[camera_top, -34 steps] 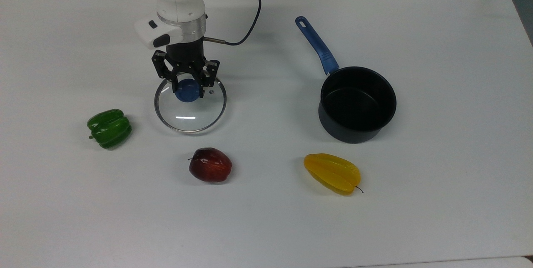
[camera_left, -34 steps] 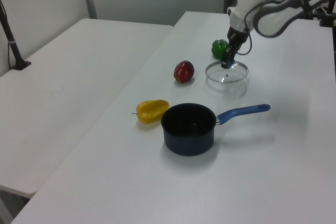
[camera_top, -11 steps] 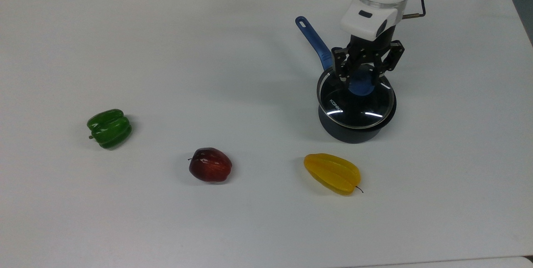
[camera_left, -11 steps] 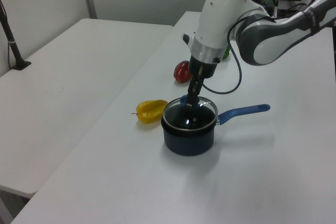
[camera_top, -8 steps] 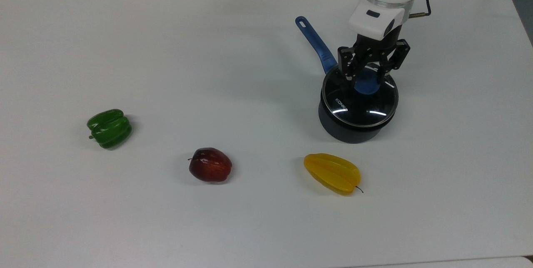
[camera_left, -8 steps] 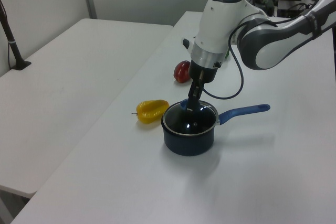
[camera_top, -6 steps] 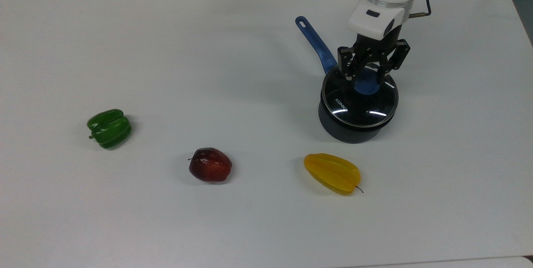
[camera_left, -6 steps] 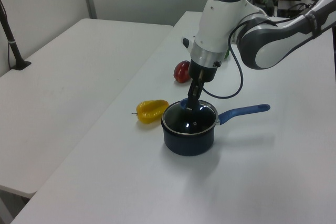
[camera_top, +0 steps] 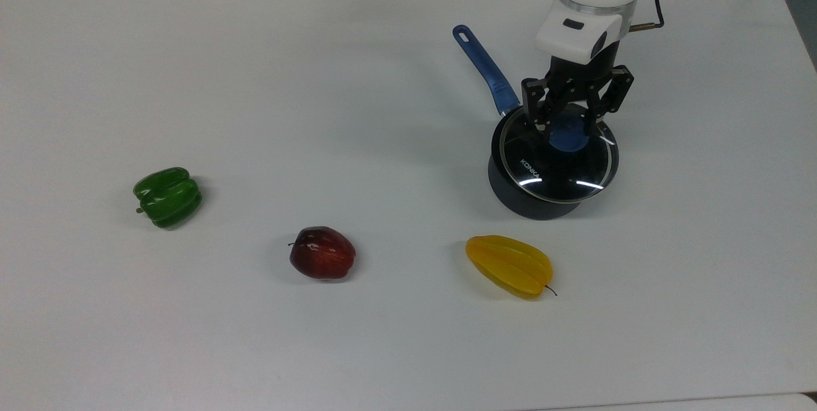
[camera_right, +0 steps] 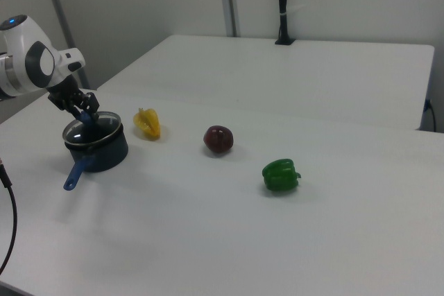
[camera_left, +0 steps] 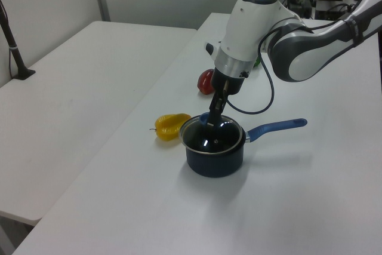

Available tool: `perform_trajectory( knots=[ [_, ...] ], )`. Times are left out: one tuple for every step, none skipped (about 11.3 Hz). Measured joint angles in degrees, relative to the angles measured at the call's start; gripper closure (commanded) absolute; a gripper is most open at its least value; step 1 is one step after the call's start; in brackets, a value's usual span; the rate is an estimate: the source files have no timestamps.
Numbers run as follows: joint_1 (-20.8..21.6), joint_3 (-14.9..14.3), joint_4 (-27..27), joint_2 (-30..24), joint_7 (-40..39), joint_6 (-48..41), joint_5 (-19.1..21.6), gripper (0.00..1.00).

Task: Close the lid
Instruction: 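Lower the glass lid onto the saucepan rim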

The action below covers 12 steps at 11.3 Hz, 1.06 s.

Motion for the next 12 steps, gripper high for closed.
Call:
perform_trajectory(
  knots=[
    [0.0, 0.0, 0.0, 0.0, 0.0, 0.0, 0.0, 0.56],
    [0.0, 0.0, 0.0, 0.1, 0.0, 0.0, 0.0, 0.56],
    [0.0, 0.0, 0.0, 0.2, 0.0, 0.0, 0.0, 0.56],
    [0.0, 0.0, 0.0, 0.3, 0.0, 0.0, 0.0, 0.56],
    [0.0, 0.0, -0.1, 0.4, 0.0, 0.0, 0.0, 0.56],
    [0.0, 0.0, -0.2, 0.4, 0.0, 0.0, 0.0, 0.56],
    [0.0, 0.0, -0.2, 0.4, 0.0, 0.0, 0.0, 0.56],
    [0.0, 0.0, -0.2, 0.4, 0.0, 0.0, 0.0, 0.55],
    [0.0, 0.0, -0.3, 0.4, 0.0, 0.0, 0.0, 0.55],
    [0.0, 0.0, -0.3, 0.4, 0.0, 0.0, 0.0, 0.53],
    [0.0, 0.0, -0.3, 0.4, 0.0, 0.0, 0.0, 0.53],
    [0.0, 0.0, -0.3, 0.4, 0.2, 0.0, 0.0, 0.53]
  ],
)
